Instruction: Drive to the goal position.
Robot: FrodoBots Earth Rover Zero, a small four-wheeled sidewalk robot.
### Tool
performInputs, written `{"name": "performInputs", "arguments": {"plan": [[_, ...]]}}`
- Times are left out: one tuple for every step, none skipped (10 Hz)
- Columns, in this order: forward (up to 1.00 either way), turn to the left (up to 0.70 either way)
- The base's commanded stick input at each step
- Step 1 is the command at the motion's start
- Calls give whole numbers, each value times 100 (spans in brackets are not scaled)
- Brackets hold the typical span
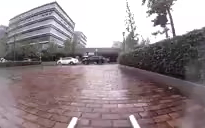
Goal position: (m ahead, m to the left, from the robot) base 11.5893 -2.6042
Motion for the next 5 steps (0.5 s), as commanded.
{"name": "performInputs", "arguments": {"plan": [[70, 0], [70, 0], [70, 0], [70, 0], [70, 0]]}}
